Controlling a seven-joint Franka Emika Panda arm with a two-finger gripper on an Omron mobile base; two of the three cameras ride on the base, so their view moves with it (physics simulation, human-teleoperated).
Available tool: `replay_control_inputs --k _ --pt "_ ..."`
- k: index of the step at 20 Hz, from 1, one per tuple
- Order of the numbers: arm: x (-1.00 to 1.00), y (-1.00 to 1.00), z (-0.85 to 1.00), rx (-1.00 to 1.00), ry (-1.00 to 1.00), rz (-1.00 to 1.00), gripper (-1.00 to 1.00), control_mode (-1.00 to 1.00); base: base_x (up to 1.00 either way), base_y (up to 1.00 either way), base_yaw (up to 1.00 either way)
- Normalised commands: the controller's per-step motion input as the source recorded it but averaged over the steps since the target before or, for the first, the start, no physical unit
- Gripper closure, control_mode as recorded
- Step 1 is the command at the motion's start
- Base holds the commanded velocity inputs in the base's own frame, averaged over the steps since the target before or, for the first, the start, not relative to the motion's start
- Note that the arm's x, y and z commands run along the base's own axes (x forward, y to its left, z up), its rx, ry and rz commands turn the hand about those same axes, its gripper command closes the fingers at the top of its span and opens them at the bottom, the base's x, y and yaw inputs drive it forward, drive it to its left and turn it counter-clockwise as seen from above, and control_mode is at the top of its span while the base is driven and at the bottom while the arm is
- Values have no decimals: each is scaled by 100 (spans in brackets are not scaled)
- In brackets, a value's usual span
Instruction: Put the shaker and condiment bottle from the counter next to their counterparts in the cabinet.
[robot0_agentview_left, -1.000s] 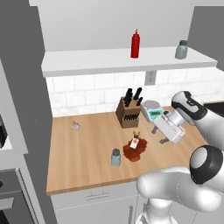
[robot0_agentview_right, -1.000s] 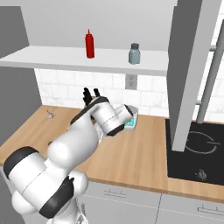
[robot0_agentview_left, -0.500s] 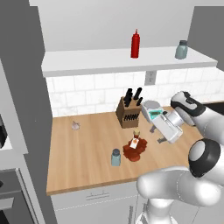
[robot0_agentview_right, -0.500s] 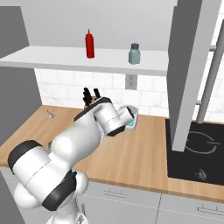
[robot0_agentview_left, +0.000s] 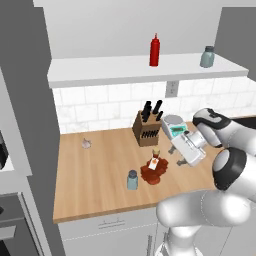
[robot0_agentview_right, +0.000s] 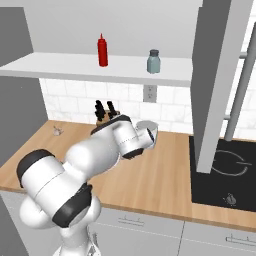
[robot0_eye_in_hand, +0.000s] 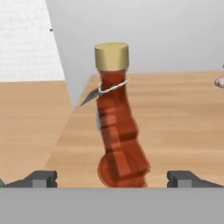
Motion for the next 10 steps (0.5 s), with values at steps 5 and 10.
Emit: replay_control_inputs --k 5,10 --pt "3 0 -9 3 0 0 -100 -100 0 0 0" --pt "2 6 -6 3 0 0 -100 -100 0 0 0"
